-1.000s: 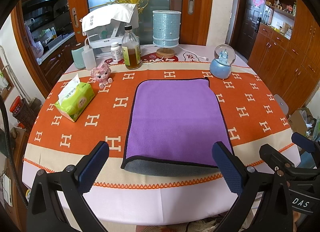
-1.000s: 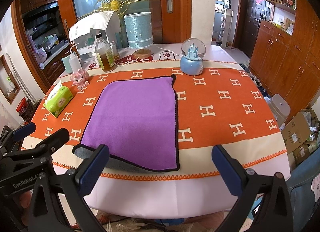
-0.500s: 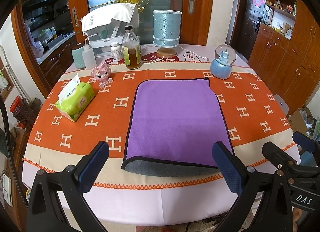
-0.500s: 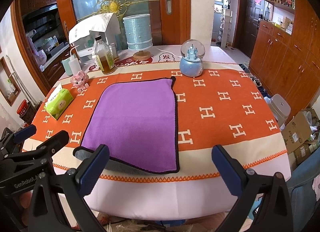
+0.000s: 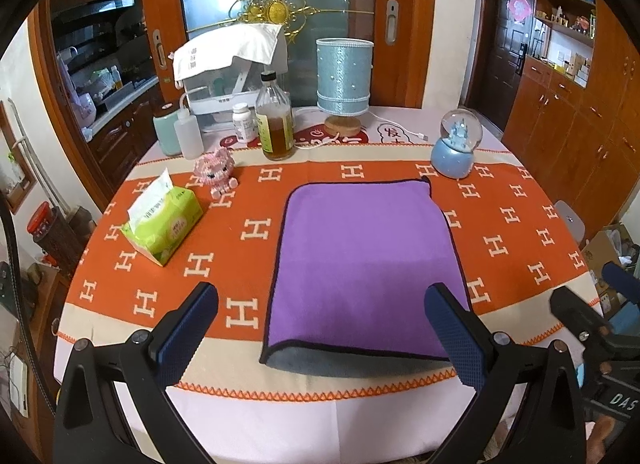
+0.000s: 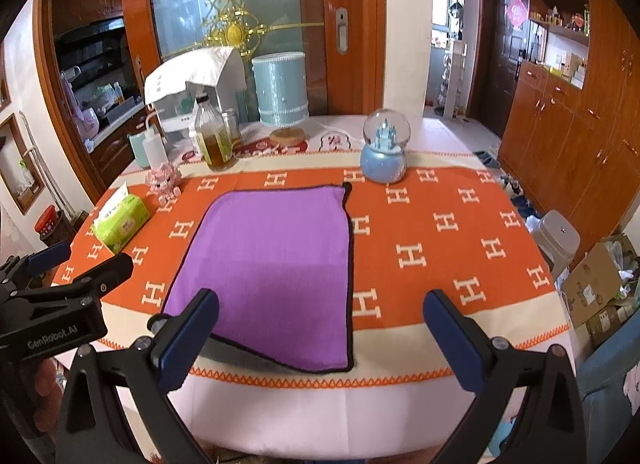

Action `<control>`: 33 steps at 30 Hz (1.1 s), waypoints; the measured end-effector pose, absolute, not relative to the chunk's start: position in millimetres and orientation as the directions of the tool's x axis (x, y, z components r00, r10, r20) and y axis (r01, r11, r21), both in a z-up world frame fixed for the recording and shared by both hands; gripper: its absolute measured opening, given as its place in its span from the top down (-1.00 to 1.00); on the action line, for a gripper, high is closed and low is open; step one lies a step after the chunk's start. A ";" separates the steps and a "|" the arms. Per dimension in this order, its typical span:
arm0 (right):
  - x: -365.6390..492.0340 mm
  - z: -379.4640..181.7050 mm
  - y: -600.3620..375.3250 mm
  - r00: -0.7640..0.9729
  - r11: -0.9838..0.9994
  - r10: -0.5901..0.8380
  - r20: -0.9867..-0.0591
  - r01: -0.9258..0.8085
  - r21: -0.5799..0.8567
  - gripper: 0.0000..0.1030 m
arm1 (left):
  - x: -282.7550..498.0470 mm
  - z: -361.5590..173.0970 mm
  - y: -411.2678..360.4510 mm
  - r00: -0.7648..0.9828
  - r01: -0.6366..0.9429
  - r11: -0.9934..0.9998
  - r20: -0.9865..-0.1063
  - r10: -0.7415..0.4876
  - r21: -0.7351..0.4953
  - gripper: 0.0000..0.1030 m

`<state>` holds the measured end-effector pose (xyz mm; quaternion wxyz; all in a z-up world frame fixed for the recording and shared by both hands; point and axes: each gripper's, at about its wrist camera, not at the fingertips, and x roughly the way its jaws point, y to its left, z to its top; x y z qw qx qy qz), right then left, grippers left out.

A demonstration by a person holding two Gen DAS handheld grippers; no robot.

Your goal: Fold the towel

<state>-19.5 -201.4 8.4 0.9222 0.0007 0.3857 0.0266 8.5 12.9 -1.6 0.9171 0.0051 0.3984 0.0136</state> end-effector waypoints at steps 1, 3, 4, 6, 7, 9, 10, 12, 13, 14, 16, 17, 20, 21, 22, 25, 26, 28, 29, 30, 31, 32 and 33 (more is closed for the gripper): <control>-19.3 9.4 -202.6 0.708 0.998 0.051 -0.704 -0.051 0.021 -0.99 | 9.9 -0.5 13.3 0.684 -0.022 0.999 -0.729 0.032 0.023 -0.99; -18.9 12.4 -203.3 0.724 0.998 0.049 -0.688 -0.055 0.014 -0.99 | 10.9 1.1 14.7 0.687 -0.018 0.999 -0.726 0.033 0.029 -0.99; -18.8 13.7 -204.1 0.734 0.998 0.046 -0.678 -0.054 0.009 -0.99 | 12.1 1.7 15.7 0.688 -0.013 0.999 -0.725 0.031 0.030 -0.99; -19.4 16.9 -206.2 0.757 0.999 0.034 -0.653 -0.047 -0.002 -0.99 | 13.5 2.3 16.4 0.693 -0.002 0.999 -0.720 0.032 0.042 -0.99; -19.3 18.1 -208.0 0.765 0.999 0.031 -0.643 -0.043 -0.003 -0.99 | 14.9 2.4 17.7 0.696 -0.001 0.999 -0.718 0.034 0.047 -0.99; -18.1 18.7 -213.4 0.775 0.999 0.030 -0.631 -0.032 0.008 -0.99 | 16.1 2.6 20.1 0.700 0.007 0.999 -0.713 0.024 0.041 -0.99; -17.2 18.0 -216.4 0.777 0.999 0.035 -0.628 -0.031 0.018 -0.99 | 17.4 1.9 22.0 0.700 0.015 0.999 -0.714 0.011 0.030 -0.99; -15.0 15.6 -219.4 0.777 0.999 0.040 -0.629 -0.033 0.023 -0.99 | 20.3 -0.7 26.7 0.694 0.028 1.000 -0.719 -0.016 0.005 -0.99; -14.2 13.4 -221.1 0.778 0.999 0.046 -0.627 -0.041 0.023 -0.99 | 21.9 -2.1 28.6 0.692 0.034 0.999 -0.722 -0.025 -0.003 -0.99; -14.5 11.2 -221.3 0.781 0.999 0.046 -0.622 -0.046 0.016 -0.99 | 23.4 -3.9 30.8 0.690 0.041 0.999 -0.723 -0.035 -0.009 -0.99; -15.8 6.2 -221.3 0.788 0.999 0.034 -0.614 -0.046 -0.004 -0.99 | 25.7 -8.4 35.5 0.688 0.044 0.999 -0.725 -0.040 -0.013 -0.98; -15.6 1.8 -221.9 0.785 0.998 0.038 -0.618 -0.058 -0.012 -0.99 | 26.6 -12.0 38.2 0.688 0.044 0.999 -0.725 -0.038 -0.011 -0.99; -12.5 -12.0 -226.0 0.754 0.994 0.101 -0.649 -0.105 0.033 -0.99 | 27.8 -24.8 45.5 0.690 0.062 0.998 -0.723 -0.046 -0.005 -0.99; -12.4 -20.2 -227.7 0.744 0.989 0.141 -0.654 -0.135 0.060 -0.99 | 28.6 -29.8 47.9 0.688 0.063 0.998 -0.725 -0.045 -0.001 -0.99; -12.7 -24.7 -228.4 0.744 0.989 0.144 -0.652 -0.138 0.062 -0.99 | 29.0 -35.3 50.3 0.686 0.065 0.998 -0.726 -0.042 0.003 -0.99; -15.8 -44.0 -225.6 0.746 0.985 0.152 -0.649 -0.168 0.037 -0.99 | 29.7 -53.5 58.5 0.682 0.066 0.997 -0.731 -0.025 0.027 -0.98; -17.5 -49.6 -224.9 0.749 0.983 0.155 -0.644 -0.180 0.028 -0.99 | 29.3 -60.1 61.7 0.682 0.068 0.997 -0.732 -0.019 0.038 -0.98; -24.4 -62.5 -222.3 0.757 0.973 0.195 -0.624 -0.230 0.024 -0.98 | 28.2 -74.5 67.5 0.678 0.085 0.995 -0.735 -0.013 0.061 -0.98; -27.1 -69.6 -220.1 0.755 0.967 0.206 -0.623 -0.254 0.012 -0.98 | 27.4 -82.3 69.7 0.673 0.098 0.992 -0.739 -0.010 0.076 -0.98; -27.2 -75.1 -217.9 0.748 0.963 0.210 -0.630 -0.271 0.000 -0.98 | 26.3 -88.1 71.3 0.670 0.110 0.990 -0.743 -0.011 0.084 -0.98; -27.4 -82.3 -215.4 0.735 0.957 0.213 -0.643 -0.291 -0.016 -0.98 | 25.2 -94.6 73.4 0.666 0.131 0.987 -0.746 -0.021 0.090 -0.98; -27.7 -90.5 -212.6 0.722 0.950 0.214 -0.658 -0.312 -0.033 -0.94 | 24.3 -100.3 74.6 0.662 0.150 0.984 -0.749 -0.027 0.097 -0.98; -27.3 -97.0 -211.3 0.708 0.943 0.220 -0.671 -0.331 -0.040 -0.89 | 24.1 -107.9 75.6 0.653 0.173 0.979 -0.756 -0.031 0.109 -0.98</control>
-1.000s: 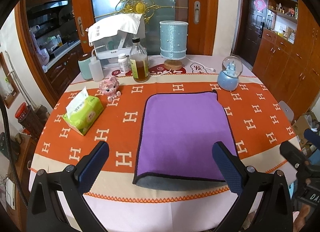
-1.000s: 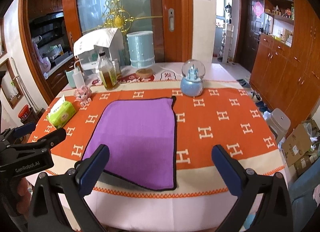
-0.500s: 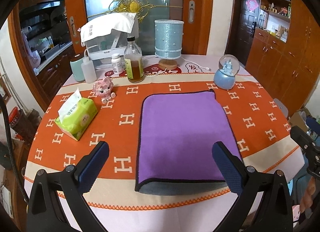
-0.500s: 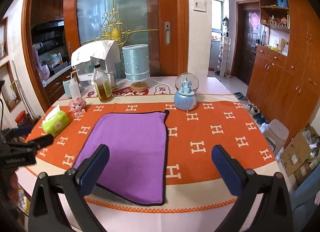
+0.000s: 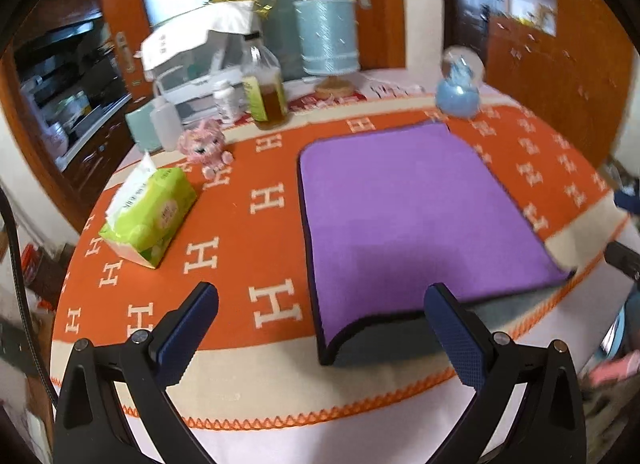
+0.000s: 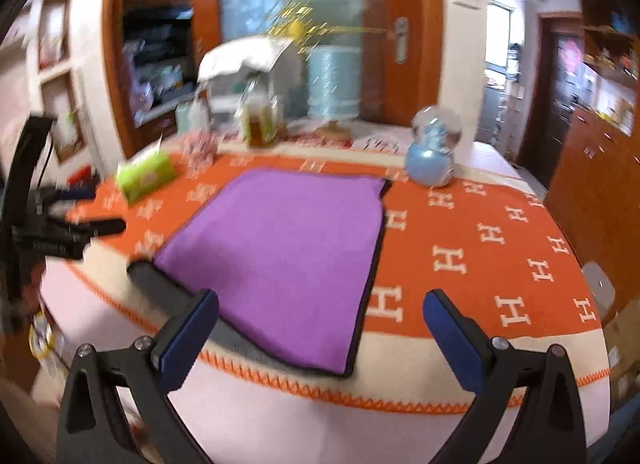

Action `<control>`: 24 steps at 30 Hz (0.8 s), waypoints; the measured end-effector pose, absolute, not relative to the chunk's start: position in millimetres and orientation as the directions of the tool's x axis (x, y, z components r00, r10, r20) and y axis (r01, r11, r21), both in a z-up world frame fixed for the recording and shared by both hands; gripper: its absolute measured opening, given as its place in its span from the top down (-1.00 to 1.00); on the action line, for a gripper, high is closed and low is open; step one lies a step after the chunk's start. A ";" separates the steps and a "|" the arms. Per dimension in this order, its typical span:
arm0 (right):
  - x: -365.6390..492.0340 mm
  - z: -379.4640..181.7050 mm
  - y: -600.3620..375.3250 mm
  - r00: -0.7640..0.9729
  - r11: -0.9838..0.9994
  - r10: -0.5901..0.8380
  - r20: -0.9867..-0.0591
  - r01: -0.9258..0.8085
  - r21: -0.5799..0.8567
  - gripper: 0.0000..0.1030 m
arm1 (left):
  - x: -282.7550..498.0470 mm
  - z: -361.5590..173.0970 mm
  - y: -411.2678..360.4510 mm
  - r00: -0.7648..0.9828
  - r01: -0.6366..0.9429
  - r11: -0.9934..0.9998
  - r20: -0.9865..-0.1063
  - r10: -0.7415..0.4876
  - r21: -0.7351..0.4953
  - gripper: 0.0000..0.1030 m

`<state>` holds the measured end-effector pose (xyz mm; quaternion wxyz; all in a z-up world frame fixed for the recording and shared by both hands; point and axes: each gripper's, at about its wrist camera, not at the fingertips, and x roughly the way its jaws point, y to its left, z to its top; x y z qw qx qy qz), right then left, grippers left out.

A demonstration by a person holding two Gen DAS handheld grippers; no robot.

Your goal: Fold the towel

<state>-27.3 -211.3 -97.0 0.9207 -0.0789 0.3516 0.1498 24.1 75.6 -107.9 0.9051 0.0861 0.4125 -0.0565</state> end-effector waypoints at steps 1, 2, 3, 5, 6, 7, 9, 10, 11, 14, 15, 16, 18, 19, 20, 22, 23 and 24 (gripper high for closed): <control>-25.6 -104.0 -210.9 0.687 0.936 0.229 -0.690 -0.351 -0.040 -0.76 | 23.5 -113.6 76.1 0.646 0.191 0.975 -0.763 -0.039 0.112 -0.98; -22.8 -110.4 -211.8 0.664 0.929 0.239 -0.709 -0.368 -0.031 -0.71 | 24.9 -119.7 76.9 0.632 0.210 0.971 -0.773 -0.047 0.113 -0.99; -21.1 -116.3 -213.2 0.638 0.923 0.256 -0.726 -0.385 -0.014 -0.62 | 26.1 -127.0 78.5 0.613 0.229 0.968 -0.788 -0.061 0.103 -0.99; -15.1 -127.8 -218.1 0.593 0.913 0.278 -0.756 -0.408 0.016 -0.58 | 29.1 -139.8 80.1 0.579 0.272 0.960 -0.809 -0.104 0.072 -0.99; -12.2 -132.4 -219.6 0.577 0.909 0.280 -0.767 -0.415 0.020 -0.56 | 30.6 -144.4 80.8 0.567 0.288 0.956 -0.815 -0.117 0.063 -0.99; -9.6 -136.7 -221.4 0.562 0.905 0.281 -0.778 -0.424 0.020 -0.49 | 31.9 -148.8 80.9 0.558 0.300 0.952 -0.820 -0.126 0.058 -0.99; -6.4 -145.3 -223.6 0.531 0.892 0.282 -0.799 -0.453 0.014 -0.32 | 36.1 -156.1 80.4 0.539 0.334 0.941 -0.829 -0.148 0.049 -0.98; -6.0 -147.7 -224.1 0.519 0.883 0.289 -0.804 -0.469 0.015 -0.25 | 37.8 -159.3 80.7 0.531 0.345 0.938 -0.833 -0.158 0.043 -0.98; -4.9 -150.6 -225.0 0.504 0.870 0.297 -0.811 -0.493 0.013 -0.21 | 40.6 -162.8 81.4 0.514 0.364 0.931 -0.839 -0.176 0.028 -0.98; -2.7 -158.5 -227.7 0.472 0.842 0.309 -0.826 -0.539 0.006 -0.18 | 47.2 -168.7 84.7 0.481 0.390 0.921 -0.849 -0.220 -0.018 -0.97; -1.3 -161.1 -228.1 0.457 0.831 0.312 -0.833 -0.557 0.006 -0.17 | 50.2 -170.5 86.5 0.464 0.398 0.916 -0.852 -0.241 -0.043 -0.95; -0.6 -162.6 -228.6 0.446 0.822 0.317 -0.837 -0.569 0.008 -0.16 | 53.1 -171.8 88.3 0.446 0.407 0.911 -0.855 -0.263 -0.068 -0.95; 1.6 -165.4 -228.9 0.429 0.808 0.321 -0.844 -0.590 0.008 -0.05 | 56.9 -173.4 90.9 0.424 0.419 0.902 -0.855 -0.298 -0.106 -0.94; 2.5 -166.3 -228.5 0.421 0.802 0.324 -0.847 -0.597 0.011 0.04 | 58.0 -173.1 91.7 0.416 0.427 0.895 -0.853 -0.316 -0.124 -0.93; 3.4 -167.4 -228.4 0.411 0.796 0.330 -0.850 -0.606 0.017 0.13 | 59.6 -172.6 92.7 0.407 0.436 0.889 -0.850 -0.333 -0.140 -0.93; 3.4 -168.2 -227.3 0.401 0.786 0.336 -0.852 -0.618 0.019 0.21 | 62.3 -172.2 94.2 0.392 0.447 0.880 -0.849 -0.354 -0.161 -0.93; 3.6 -168.1 -227.0 0.402 0.784 0.337 -0.851 -0.621 0.018 0.23 | 64.4 -172.1 95.0 0.378 0.453 0.874 -0.850 -0.368 -0.176 -0.93; 3.4 -167.6 -226.3 0.402 0.780 0.340 -0.850 -0.626 0.016 0.24 | 65.3 -172.3 94.9 0.373 0.458 0.870 -0.849 -0.375 -0.183 -0.92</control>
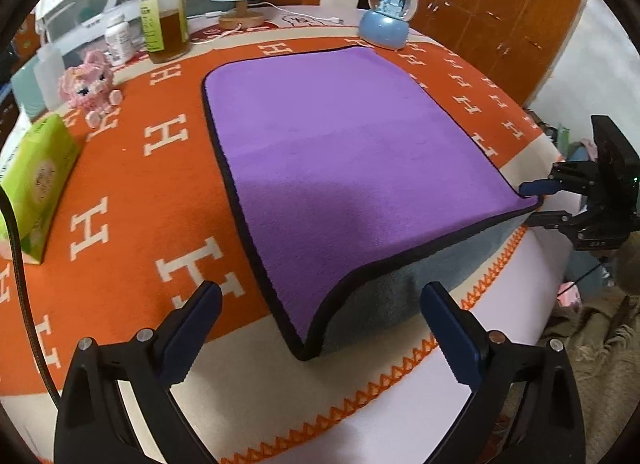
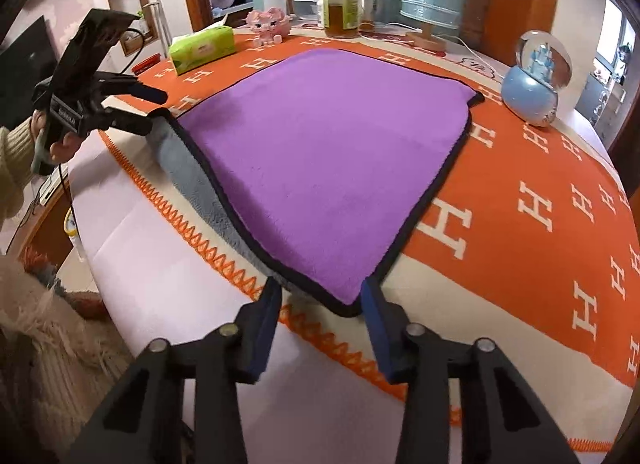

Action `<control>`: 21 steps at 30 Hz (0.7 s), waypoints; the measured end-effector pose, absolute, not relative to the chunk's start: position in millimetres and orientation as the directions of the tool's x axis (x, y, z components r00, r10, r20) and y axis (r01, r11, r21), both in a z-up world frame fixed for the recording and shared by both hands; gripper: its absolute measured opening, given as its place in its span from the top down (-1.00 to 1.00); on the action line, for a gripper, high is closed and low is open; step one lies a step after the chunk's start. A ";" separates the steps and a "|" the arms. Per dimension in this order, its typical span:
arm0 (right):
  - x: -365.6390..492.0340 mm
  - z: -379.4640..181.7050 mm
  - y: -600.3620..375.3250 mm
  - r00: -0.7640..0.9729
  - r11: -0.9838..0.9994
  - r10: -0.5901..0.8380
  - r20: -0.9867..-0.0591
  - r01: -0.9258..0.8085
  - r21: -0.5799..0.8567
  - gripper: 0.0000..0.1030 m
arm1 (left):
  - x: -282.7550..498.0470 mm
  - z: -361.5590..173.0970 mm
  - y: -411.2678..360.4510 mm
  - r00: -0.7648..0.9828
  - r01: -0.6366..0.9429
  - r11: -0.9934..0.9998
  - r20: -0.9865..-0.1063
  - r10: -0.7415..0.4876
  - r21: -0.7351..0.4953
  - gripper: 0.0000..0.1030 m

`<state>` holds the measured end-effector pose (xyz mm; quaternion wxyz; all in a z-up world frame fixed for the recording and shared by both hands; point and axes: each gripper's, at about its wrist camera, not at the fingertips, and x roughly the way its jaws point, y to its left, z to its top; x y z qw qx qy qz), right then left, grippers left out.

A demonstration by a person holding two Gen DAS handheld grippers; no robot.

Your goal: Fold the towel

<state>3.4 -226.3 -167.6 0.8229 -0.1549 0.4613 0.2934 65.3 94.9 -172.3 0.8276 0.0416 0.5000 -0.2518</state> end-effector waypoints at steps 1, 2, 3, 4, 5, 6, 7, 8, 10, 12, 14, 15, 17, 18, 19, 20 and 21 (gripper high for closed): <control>3.1 -167.1 -226.1 0.401 0.777 0.342 -0.850 -0.629 0.016 0.26 | 67.0 -172.8 94.4 0.365 0.462 0.867 -0.851 -0.378 -0.187 -0.92; 2.8 -166.6 -225.8 0.400 0.775 0.343 -0.850 -0.632 0.015 0.27 | 68.3 -174.1 93.7 0.357 0.466 0.864 -0.853 -0.381 -0.190 -0.92; 2.5 -165.8 -225.7 0.401 0.772 0.344 -0.849 -0.635 0.013 0.27 | 69.2 -174.9 92.4 0.347 0.471 0.860 -0.856 -0.384 -0.194 -0.91; 2.3 -165.2 -225.7 0.400 0.771 0.345 -0.849 -0.637 0.013 0.27 | 69.8 -175.8 91.1 0.337 0.478 0.855 -0.857 -0.389 -0.200 -0.90; 2.2 -164.3 -225.6 0.400 0.769 0.349 -0.848 -0.639 0.015 0.27 | 70.4 -176.6 89.4 0.329 0.486 0.850 -0.859 -0.393 -0.203 -0.90; 2.3 -163.4 -225.8 0.399 0.768 0.352 -0.847 -0.640 0.018 0.27 | 70.9 -177.3 88.4 0.323 0.493 0.846 -0.860 -0.395 -0.203 -0.88; 2.1 -162.5 -226.0 0.398 0.767 0.356 -0.845 -0.642 0.020 0.27 | 70.3 -177.7 86.9 0.316 0.502 0.840 -0.861 -0.399 -0.205 -0.85; 1.8 -161.7 -226.0 0.399 0.764 0.358 -0.844 -0.645 0.020 0.27 | 69.9 -177.5 85.6 0.313 0.510 0.835 -0.861 -0.402 -0.204 -0.83; 0.9 -159.7 -225.7 0.402 0.761 0.359 -0.842 -0.648 0.015 0.27 | 68.3 -177.1 82.6 0.307 0.525 0.826 -0.860 -0.408 -0.205 -0.76; 0.4 -157.9 -225.4 0.405 0.758 0.363 -0.839 -0.652 0.013 0.27 | 66.6 -176.9 80.9 0.298 0.538 0.817 -0.860 -0.415 -0.208 -0.66; 0.5 -156.0 -225.3 0.405 0.753 0.371 -0.836 -0.658 0.015 0.42 | 64.7 -176.6 79.4 0.289 0.548 0.809 -0.860 -0.421 -0.212 -0.56; 1.1 -155.4 -225.3 0.403 0.752 0.374 -0.835 -0.659 0.018 0.47 | 64.0 -176.5 78.7 0.285 0.552 0.807 -0.861 -0.420 -0.211 -0.49; 0.8 -154.8 -225.2 0.405 0.752 0.374 -0.834 -0.659 0.018 0.55 | 62.8 -176.3 77.6 0.280 0.556 0.804 -0.863 -0.421 -0.212 -0.41; 1.1 -154.9 -225.3 0.405 0.752 0.374 -0.834 -0.659 0.018 0.56 | 62.4 -176.0 77.4 0.279 0.557 0.803 -0.863 -0.421 -0.212 -0.34; 1.3 -155.2 -225.2 0.405 0.753 0.373 -0.835 -0.657 0.018 0.59 | 62.0 -175.8 77.2 0.277 0.558 0.802 -0.864 -0.421 -0.212 -0.27; 1.9 -155.7 -225.4 0.405 0.755 0.371 -0.835 -0.656 0.018 0.63 | 61.7 -175.9 77.1 0.275 0.559 0.802 -0.865 -0.421 -0.212 -0.23; 2.3 -155.9 -226.0 0.404 0.757 0.372 -0.836 -0.654 0.021 0.64 | 61.3 -176.1 77.0 0.272 0.560 0.801 -0.866 -0.419 -0.212 -0.13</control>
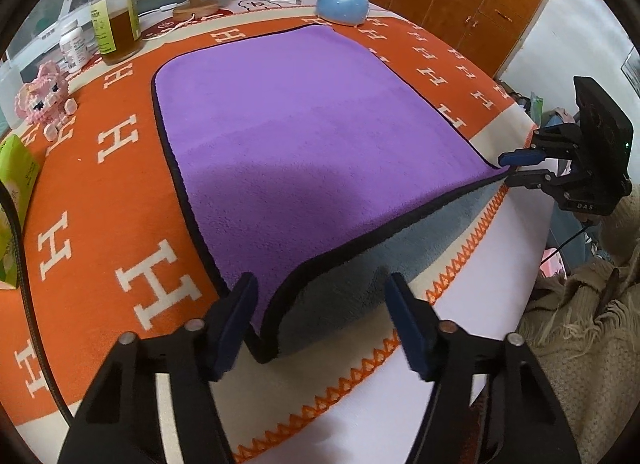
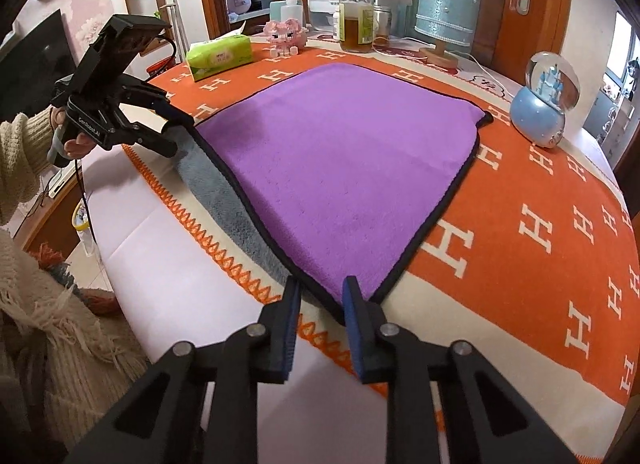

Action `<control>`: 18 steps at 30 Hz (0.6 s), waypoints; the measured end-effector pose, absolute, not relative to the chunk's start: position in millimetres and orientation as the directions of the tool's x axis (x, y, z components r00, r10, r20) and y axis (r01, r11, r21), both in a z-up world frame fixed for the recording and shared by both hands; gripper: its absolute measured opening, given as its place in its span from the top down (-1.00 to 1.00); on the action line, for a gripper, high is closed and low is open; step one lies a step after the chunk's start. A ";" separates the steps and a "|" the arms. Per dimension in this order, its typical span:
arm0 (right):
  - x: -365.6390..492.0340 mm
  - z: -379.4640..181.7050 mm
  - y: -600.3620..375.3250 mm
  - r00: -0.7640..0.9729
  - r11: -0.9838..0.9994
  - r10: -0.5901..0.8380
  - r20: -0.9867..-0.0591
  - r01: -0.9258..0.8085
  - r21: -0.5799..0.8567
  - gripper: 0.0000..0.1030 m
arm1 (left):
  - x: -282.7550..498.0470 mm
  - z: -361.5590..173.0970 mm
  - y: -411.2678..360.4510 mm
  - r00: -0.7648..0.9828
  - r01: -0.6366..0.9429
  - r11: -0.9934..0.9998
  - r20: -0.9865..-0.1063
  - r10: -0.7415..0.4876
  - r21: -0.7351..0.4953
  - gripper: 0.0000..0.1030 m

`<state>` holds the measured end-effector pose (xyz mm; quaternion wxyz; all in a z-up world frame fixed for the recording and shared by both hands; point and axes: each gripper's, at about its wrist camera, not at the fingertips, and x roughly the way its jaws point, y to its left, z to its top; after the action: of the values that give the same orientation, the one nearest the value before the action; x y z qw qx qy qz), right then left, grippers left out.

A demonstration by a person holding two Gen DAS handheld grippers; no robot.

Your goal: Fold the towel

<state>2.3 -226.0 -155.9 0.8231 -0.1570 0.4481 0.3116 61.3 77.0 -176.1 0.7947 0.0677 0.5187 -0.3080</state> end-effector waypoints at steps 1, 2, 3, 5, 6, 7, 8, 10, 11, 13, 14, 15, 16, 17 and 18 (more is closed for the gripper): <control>2.4 -156.0 -226.8 0.404 0.758 0.375 -0.835 -0.652 0.025 0.65 | 61.8 -176.7 76.9 0.268 0.560 0.801 -0.868 -0.417 -0.212 -0.03; 2.6 -155.8 -227.5 0.405 0.760 0.377 -0.833 -0.649 0.028 0.66 | 62.0 -177.1 76.8 0.263 0.560 0.800 -0.870 -0.417 -0.215 0.02; 2.4 -155.7 -227.6 0.407 0.762 0.377 -0.832 -0.647 0.029 0.67 | 62.0 -177.9 76.5 0.260 0.559 0.801 -0.872 -0.415 -0.214 0.10; 2.5 -155.7 -228.3 0.408 0.764 0.379 -0.831 -0.645 0.032 0.67 | 62.4 -178.6 76.9 0.254 0.557 0.802 -0.875 -0.413 -0.217 0.18; 2.0 -155.4 -228.1 0.408 0.765 0.379 -0.831 -0.644 0.033 0.68 | 62.4 -178.1 77.4 0.247 0.556 0.800 -0.875 -0.417 -0.225 0.20; 1.8 -155.5 -228.3 0.407 0.765 0.380 -0.831 -0.643 0.035 0.68 | 62.4 -177.4 77.5 0.244 0.556 0.799 -0.874 -0.419 -0.228 0.21; 1.8 -155.5 -228.4 0.407 0.765 0.381 -0.831 -0.643 0.036 0.68 | 63.1 -176.9 78.1 0.241 0.556 0.798 -0.874 -0.422 -0.232 0.21; 1.9 -155.5 -228.9 0.408 0.766 0.382 -0.829 -0.641 0.037 0.67 | 62.5 -174.5 79.1 0.240 0.558 0.795 -0.871 -0.429 -0.238 0.22; 2.6 -155.7 -229.0 0.408 0.767 0.384 -0.828 -0.641 0.040 0.68 | 62.2 -173.2 79.9 0.241 0.557 0.795 -0.869 -0.432 -0.241 0.22; 3.9 -155.5 -229.8 0.410 0.769 0.386 -0.826 -0.638 0.043 0.68 | 62.3 -172.1 81.1 0.239 0.554 0.795 -0.867 -0.436 -0.247 0.24; 4.2 -155.4 -229.9 0.410 0.769 0.387 -0.826 -0.638 0.044 0.68 | 62.2 -171.9 81.7 0.236 0.552 0.795 -0.867 -0.438 -0.252 0.26; 4.3 -155.3 -229.8 0.411 0.769 0.388 -0.825 -0.637 0.044 0.68 | 62.2 -172.0 81.9 0.233 0.551 0.795 -0.868 -0.439 -0.254 0.38; 4.2 -155.3 -229.5 0.412 0.770 0.387 -0.825 -0.637 0.043 0.68 | 62.2 -172.4 81.9 0.231 0.549 0.796 -0.869 -0.436 -0.253 0.54; 3.8 -155.3 -229.2 0.412 0.770 0.387 -0.825 -0.637 0.043 0.68 | 62.5 -173.0 81.9 0.229 0.547 0.798 -0.871 -0.434 -0.254 0.60; 3.8 -155.1 -229.1 0.413 0.769 0.387 -0.825 -0.637 0.042 0.68 | 62.7 -173.4 81.5 0.228 0.545 0.799 -0.872 -0.433 -0.254 0.70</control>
<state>3.8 -229.1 -155.1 0.8286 -0.1405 0.4451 0.3091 62.7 81.5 -173.4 0.7819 0.0523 0.5368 -0.3126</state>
